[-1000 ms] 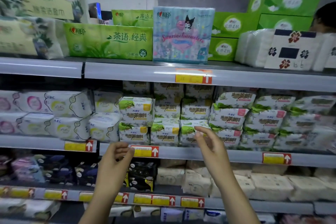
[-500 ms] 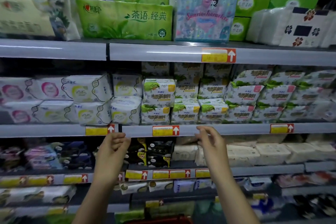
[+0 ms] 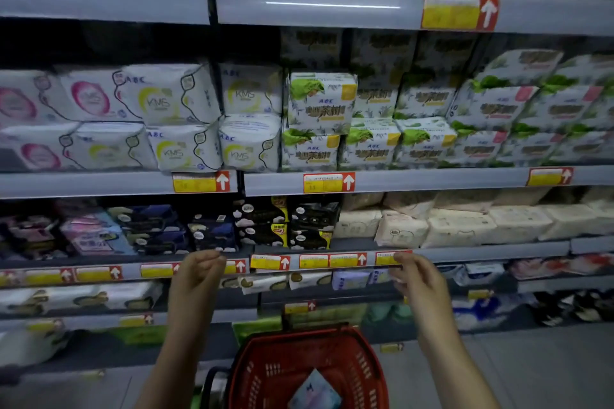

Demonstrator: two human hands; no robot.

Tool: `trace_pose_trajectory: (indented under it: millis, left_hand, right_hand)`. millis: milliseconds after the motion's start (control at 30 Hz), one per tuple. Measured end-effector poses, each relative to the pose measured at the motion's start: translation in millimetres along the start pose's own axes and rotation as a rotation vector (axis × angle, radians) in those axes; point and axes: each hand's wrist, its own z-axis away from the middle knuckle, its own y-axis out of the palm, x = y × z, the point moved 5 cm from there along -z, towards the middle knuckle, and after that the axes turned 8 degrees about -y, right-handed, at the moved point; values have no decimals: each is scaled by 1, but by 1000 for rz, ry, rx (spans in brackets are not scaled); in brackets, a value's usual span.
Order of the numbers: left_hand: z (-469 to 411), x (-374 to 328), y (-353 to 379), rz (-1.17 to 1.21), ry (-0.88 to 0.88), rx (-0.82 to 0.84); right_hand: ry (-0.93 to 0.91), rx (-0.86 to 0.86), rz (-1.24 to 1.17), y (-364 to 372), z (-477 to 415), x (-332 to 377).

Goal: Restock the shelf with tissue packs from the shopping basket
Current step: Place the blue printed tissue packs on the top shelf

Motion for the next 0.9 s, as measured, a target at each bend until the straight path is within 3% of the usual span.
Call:
trace_pose_trajectory:
  millis: [200,633,900]
  left_hand:
    - [-6,35,16,-26,-43,20]
    - [-4,164,48,-122,-459,-42]
    - [-22,222,65,-136,-488,14]
  right_hand:
    - [61,31,32,7,-5,-37]
    - [408,68,142,4,14,-176]
    - [475,27,203,-16,-7,-255]
